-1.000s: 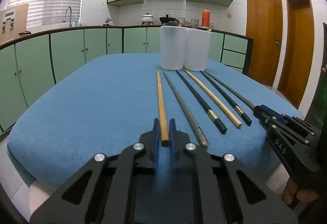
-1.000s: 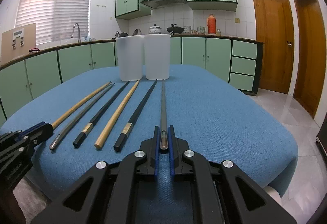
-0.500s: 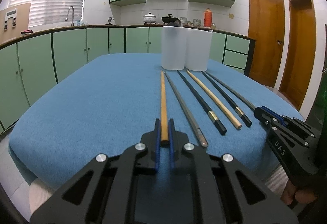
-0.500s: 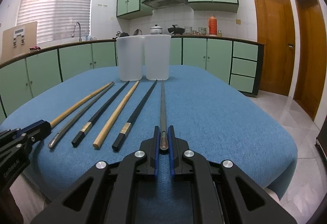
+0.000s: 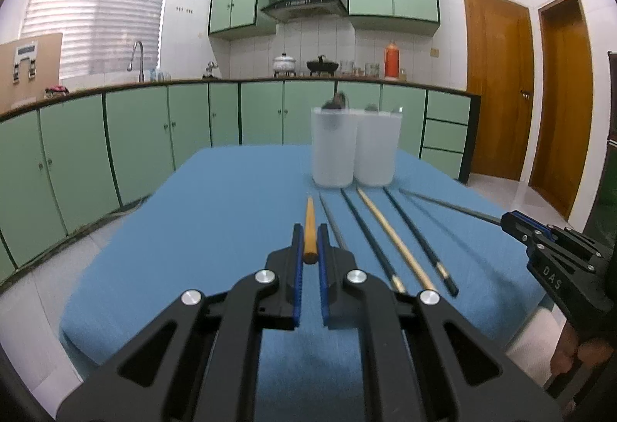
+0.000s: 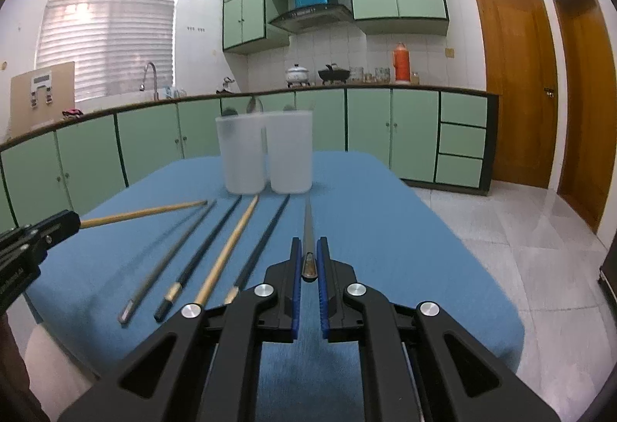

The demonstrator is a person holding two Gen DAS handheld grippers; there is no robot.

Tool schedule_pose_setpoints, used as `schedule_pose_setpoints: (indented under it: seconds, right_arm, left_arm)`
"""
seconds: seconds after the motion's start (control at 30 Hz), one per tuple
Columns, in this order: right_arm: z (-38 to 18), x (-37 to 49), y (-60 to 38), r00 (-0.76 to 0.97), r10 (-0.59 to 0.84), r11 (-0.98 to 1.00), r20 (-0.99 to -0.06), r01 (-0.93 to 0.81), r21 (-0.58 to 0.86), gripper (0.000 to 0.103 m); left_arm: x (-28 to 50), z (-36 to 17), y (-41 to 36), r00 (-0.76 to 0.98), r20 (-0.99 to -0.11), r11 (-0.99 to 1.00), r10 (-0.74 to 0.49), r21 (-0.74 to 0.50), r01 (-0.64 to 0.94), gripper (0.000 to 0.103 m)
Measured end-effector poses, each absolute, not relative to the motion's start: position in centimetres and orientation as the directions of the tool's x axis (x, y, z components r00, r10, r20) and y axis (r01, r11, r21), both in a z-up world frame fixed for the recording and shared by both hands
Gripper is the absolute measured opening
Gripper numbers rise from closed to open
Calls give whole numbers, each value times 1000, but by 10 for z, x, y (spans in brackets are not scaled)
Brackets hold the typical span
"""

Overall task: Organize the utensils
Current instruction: 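Lift both held chopsticks and carry them over the white holder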

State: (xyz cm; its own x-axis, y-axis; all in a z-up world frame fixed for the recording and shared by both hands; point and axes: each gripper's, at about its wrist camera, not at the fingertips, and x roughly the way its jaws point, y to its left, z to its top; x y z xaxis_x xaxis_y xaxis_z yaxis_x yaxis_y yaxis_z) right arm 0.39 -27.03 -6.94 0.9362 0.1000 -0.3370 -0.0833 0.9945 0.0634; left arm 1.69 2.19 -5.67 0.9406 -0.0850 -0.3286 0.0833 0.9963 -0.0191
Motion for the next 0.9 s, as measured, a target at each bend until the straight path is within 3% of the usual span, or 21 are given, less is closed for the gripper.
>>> schedule_pose_setpoints:
  seconds: [0.5,0.9]
  right_arm:
    - [20,24,-297,955,199,976,-221,-173,133,7]
    - [83,71,-293,933,263,964,-245,-247,94,7]
  left_arm:
    - [44,20,25,968,-218,992,-124,0,127,6]
    - [99,68,19,942,-280,981,-187,-1,194,6]
